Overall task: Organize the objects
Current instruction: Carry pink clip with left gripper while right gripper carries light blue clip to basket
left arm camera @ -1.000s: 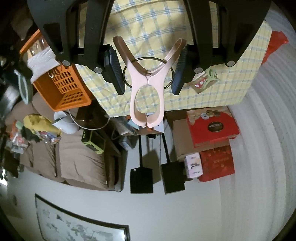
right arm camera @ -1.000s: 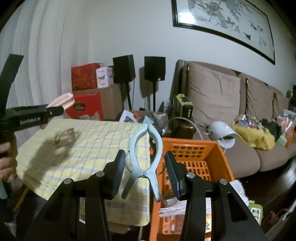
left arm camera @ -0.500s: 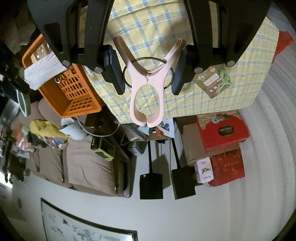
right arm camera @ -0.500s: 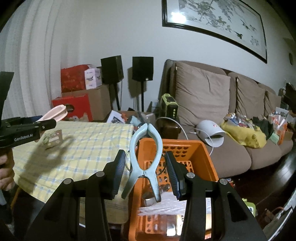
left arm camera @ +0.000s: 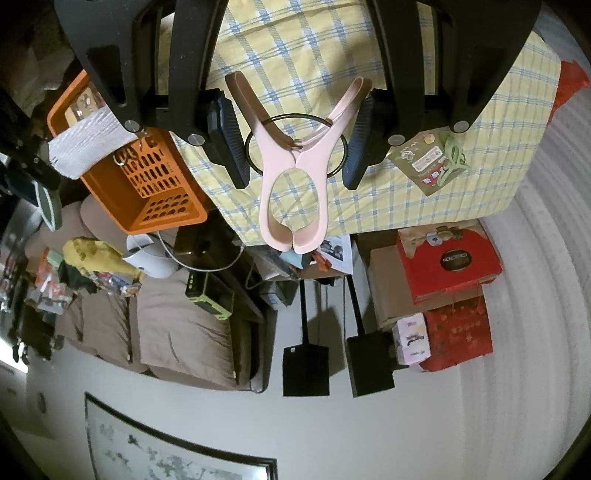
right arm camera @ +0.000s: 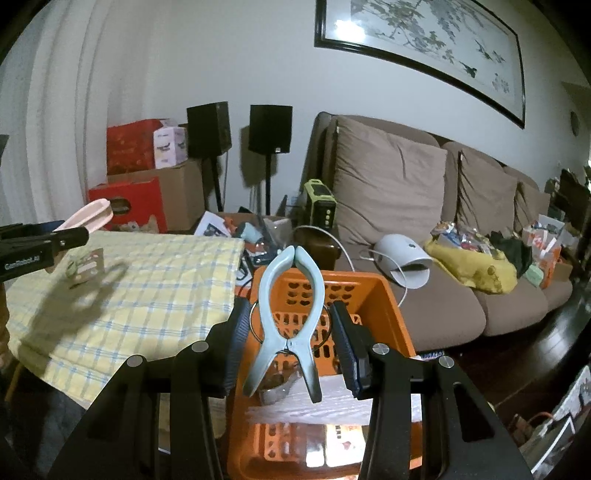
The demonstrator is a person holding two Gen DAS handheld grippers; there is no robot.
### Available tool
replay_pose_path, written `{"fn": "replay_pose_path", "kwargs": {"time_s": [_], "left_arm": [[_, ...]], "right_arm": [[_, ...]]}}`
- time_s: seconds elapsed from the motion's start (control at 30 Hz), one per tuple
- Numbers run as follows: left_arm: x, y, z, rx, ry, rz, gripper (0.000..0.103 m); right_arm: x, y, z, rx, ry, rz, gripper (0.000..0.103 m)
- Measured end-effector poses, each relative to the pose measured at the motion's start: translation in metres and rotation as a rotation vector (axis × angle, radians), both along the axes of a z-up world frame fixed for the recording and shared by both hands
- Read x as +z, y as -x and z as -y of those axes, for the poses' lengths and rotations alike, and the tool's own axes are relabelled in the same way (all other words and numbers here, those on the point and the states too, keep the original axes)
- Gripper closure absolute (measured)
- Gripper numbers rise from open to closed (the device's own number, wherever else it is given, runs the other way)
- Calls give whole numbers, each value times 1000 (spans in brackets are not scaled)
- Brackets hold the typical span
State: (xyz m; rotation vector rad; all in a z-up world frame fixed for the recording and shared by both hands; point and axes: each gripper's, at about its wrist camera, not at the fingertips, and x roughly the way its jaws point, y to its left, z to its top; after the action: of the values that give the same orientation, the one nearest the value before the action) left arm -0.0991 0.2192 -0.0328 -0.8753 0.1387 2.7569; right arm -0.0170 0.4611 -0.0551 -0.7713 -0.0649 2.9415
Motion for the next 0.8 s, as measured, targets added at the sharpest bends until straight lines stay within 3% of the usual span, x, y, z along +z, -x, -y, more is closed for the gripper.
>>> {"fn": "replay_pose_path", "kwargs": {"time_s": [0.17,0.33,0.8], "left_arm": [[-1,-2,-4,-16,-6,7,54],[1,-3,-6,-83,-73,52,54],[5,-9,-21,-107,-70,48,54]], "right_arm": [[1,-1,-3,-3,-2,-1,58],[1,-2,-9,-14,2,4,58],[4,-7,-35,-58,33,10,58]]}}
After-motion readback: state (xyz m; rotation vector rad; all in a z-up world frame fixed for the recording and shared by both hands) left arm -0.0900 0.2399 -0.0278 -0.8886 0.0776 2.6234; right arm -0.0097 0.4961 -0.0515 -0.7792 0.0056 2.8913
